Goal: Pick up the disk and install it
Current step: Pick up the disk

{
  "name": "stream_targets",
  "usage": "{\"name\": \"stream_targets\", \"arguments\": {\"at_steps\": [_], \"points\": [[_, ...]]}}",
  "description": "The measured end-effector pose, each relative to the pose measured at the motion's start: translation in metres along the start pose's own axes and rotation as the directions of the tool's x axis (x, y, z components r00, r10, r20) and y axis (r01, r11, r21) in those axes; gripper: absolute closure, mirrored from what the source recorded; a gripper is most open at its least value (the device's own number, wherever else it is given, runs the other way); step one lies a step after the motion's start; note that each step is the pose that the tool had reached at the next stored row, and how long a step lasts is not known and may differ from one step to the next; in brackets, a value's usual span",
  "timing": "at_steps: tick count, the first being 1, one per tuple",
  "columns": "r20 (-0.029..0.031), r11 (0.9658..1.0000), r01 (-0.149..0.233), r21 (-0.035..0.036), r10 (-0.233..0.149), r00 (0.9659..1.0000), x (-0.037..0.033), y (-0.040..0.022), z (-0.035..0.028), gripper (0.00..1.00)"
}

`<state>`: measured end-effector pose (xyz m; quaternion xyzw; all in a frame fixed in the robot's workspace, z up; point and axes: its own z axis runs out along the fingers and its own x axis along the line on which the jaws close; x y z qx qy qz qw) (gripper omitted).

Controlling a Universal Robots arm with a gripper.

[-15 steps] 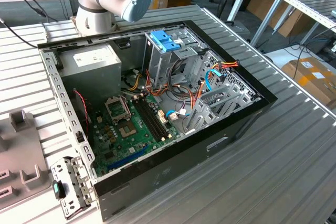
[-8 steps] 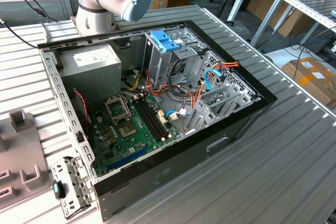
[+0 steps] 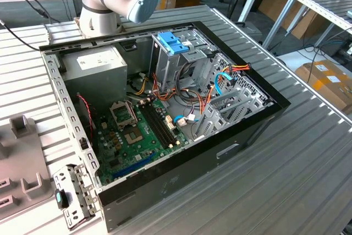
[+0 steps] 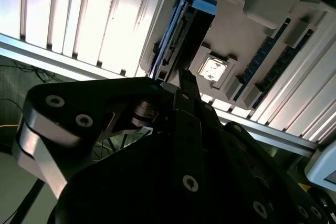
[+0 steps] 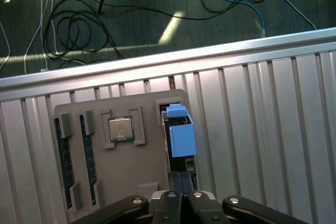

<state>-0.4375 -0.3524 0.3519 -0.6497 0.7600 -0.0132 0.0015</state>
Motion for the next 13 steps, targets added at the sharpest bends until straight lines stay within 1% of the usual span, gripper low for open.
{"name": "stream_targets", "arguments": {"at_steps": [2,6,8,13], "points": [[0.0000,1.0000,0.000,0.0001,0.000,1.0000,0.0000,0.0000,0.0013,0.89],[0.0000,1.0000,0.000,0.0000,0.000,1.0000,0.0000,0.0000,0.0015,0.89],[0.0000,1.0000,0.000,0.0001,0.000,1.0000,-0.0001,0.0001,0.0068,0.89],[0.0000,1.0000,0.000,0.0001,0.000,1.0000,-0.0001,0.0001,0.0069,0.89]]}}
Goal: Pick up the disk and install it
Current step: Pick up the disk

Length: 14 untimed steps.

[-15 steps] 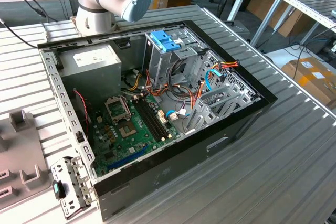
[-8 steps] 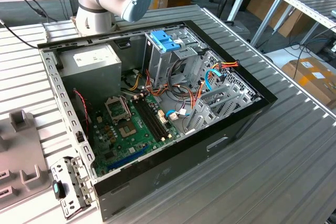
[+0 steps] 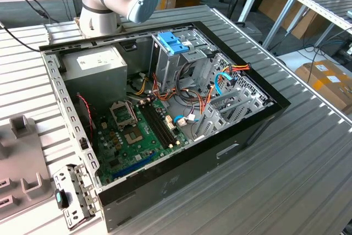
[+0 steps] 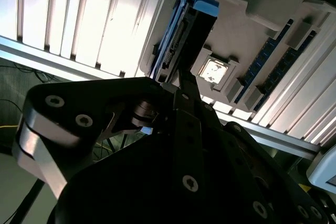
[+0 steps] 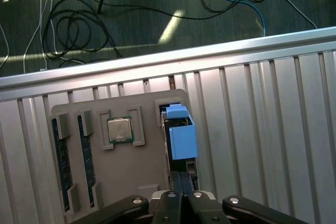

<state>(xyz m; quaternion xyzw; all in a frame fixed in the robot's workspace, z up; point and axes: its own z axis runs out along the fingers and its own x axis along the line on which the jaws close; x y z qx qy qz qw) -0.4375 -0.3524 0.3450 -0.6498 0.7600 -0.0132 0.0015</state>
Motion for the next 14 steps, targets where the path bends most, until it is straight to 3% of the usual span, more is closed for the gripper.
{"name": "stream_targets", "arguments": {"at_steps": [6,7,8,10,11,14], "points": [[0.0000,1.0000,0.000,0.0000,0.000,1.0000,0.0000,0.0000,0.0002,0.89],[0.0000,1.0000,0.000,0.0000,0.000,1.0000,0.0000,0.0000,0.0003,0.76],[0.0000,1.0000,0.000,0.0000,0.000,1.0000,0.0000,0.0000,0.0003,0.71],[0.0000,1.0000,0.000,-0.0001,0.000,1.0000,0.0000,0.0000,0.0003,0.71],[0.0000,1.0000,0.000,0.0000,0.000,1.0000,0.0000,0.0000,0.0004,0.64],[0.0000,1.0000,0.000,0.0000,0.000,1.0000,0.0000,0.0000,0.0005,0.64]]}}
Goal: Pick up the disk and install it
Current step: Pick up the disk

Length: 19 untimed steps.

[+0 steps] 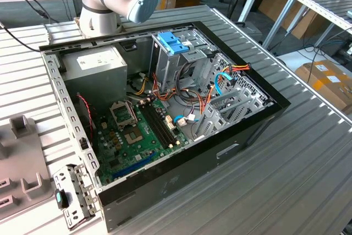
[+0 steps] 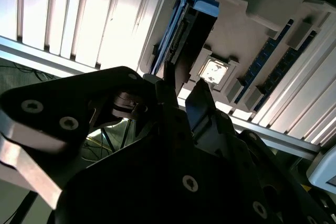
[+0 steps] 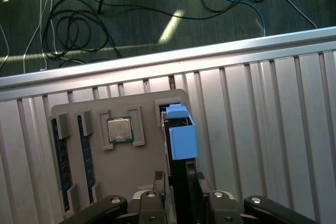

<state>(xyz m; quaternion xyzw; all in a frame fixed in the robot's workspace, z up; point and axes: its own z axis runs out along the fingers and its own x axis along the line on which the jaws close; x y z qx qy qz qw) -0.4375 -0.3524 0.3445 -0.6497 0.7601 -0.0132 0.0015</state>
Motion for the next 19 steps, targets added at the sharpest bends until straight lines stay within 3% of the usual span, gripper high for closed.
{"name": "stream_targets", "arguments": {"at_steps": [15,19], "points": [[0.0000,1.0000,0.000,0.0000,0.000,1.0000,0.0000,0.0000,0.0010,0.63],[-0.0001,1.0000,0.000,-0.0001,0.000,1.0000,0.0000,0.0000,0.0011,0.45]]}}
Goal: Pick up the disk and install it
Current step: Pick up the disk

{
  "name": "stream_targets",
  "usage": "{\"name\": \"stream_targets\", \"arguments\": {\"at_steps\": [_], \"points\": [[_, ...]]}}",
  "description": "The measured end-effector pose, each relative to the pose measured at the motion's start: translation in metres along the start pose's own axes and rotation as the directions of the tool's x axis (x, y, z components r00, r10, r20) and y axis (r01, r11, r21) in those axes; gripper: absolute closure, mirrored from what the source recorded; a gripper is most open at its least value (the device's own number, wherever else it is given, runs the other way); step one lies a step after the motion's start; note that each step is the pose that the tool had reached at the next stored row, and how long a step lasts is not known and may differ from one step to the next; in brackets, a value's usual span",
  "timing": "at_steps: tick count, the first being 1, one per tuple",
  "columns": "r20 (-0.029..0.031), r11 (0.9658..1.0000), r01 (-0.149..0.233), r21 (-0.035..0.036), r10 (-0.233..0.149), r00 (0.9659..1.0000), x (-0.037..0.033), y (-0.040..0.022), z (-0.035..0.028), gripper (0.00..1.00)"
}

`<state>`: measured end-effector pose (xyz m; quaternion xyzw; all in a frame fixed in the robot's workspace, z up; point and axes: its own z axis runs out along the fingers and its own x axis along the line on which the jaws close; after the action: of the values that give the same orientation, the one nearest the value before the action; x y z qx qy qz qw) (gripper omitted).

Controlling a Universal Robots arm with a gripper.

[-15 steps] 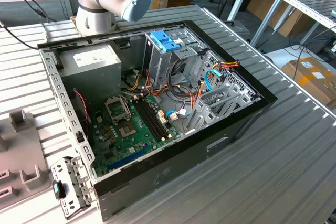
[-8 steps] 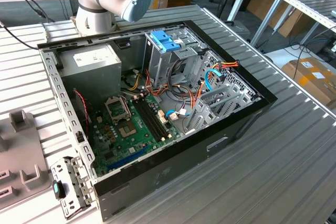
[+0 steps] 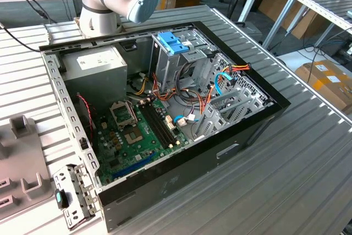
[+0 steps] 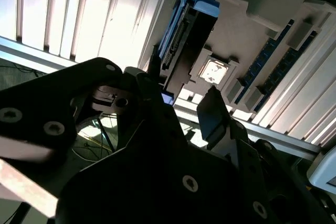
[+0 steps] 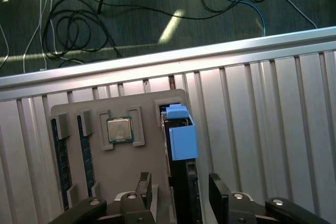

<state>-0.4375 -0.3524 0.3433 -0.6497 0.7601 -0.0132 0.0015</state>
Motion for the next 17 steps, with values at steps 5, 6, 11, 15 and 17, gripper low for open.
{"name": "stream_targets", "arguments": {"at_steps": [5,6,11,15,17], "points": [[-0.0007,0.9994,0.034,0.0010,-0.034,0.9994,-0.0002,0.0000,0.0006,0.45],[-0.0010,0.9993,0.038,0.0012,-0.038,0.9993,-0.0003,0.0000,0.0008,0.45],[-0.0009,0.9985,0.054,0.0010,-0.054,0.9985,-0.0010,0.0007,0.0069,0.45],[-0.0006,0.9975,0.071,0.0015,-0.071,0.9975,-0.0019,0.0009,0.0089,0.45],[-0.0005,0.9973,0.073,0.0015,-0.073,0.9973,-0.0024,0.0010,0.0096,0.45]]}}
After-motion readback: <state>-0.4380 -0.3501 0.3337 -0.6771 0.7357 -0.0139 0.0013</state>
